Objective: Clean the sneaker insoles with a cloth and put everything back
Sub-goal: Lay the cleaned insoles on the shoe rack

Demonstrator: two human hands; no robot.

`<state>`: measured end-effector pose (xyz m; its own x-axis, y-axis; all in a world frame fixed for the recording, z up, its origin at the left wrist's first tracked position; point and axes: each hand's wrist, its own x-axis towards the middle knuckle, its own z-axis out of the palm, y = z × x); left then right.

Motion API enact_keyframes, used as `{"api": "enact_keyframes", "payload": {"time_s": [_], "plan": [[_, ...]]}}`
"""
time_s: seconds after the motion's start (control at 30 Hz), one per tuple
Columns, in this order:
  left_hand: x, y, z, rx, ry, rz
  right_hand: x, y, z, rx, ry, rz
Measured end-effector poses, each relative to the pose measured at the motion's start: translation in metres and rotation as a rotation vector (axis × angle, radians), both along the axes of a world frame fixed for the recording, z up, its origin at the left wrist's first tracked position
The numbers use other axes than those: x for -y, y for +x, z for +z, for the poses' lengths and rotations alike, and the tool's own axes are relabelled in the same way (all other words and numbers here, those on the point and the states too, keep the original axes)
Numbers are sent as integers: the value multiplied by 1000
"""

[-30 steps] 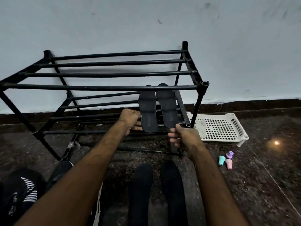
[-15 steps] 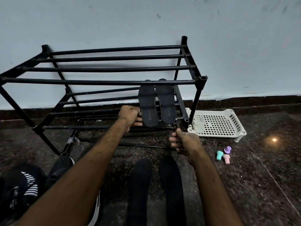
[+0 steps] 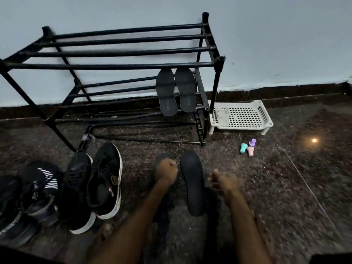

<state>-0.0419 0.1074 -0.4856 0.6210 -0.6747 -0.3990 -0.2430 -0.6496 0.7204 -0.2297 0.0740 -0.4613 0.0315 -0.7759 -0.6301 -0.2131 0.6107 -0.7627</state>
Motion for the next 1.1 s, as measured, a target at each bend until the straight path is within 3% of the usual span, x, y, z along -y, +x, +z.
{"api": "enact_keyframes", "payload": {"time_s": [0.13, 0.27, 0.53, 0.7, 0.97, 1.1], "plan": [[-33, -43, -28, -166, 282, -188, -8, -13, -78, -209, 5, 124], [-40, -59, -40, -269, 209, -4, -14, -6, -125, -254, 45, 210], [-38, -44, -40, -263, 100, 9, -26, -2, -55, -64, 92, 89], [-36, -46, -8, -384, -11, -40, -25, -5, -25, 49, 37, 27], [-54, -33, 69, -564, -176, -70, -35, 2, 44, 164, -86, 81], [-76, -7, 109, -541, -280, -45, -45, 22, 80, 246, -93, 204]]}}
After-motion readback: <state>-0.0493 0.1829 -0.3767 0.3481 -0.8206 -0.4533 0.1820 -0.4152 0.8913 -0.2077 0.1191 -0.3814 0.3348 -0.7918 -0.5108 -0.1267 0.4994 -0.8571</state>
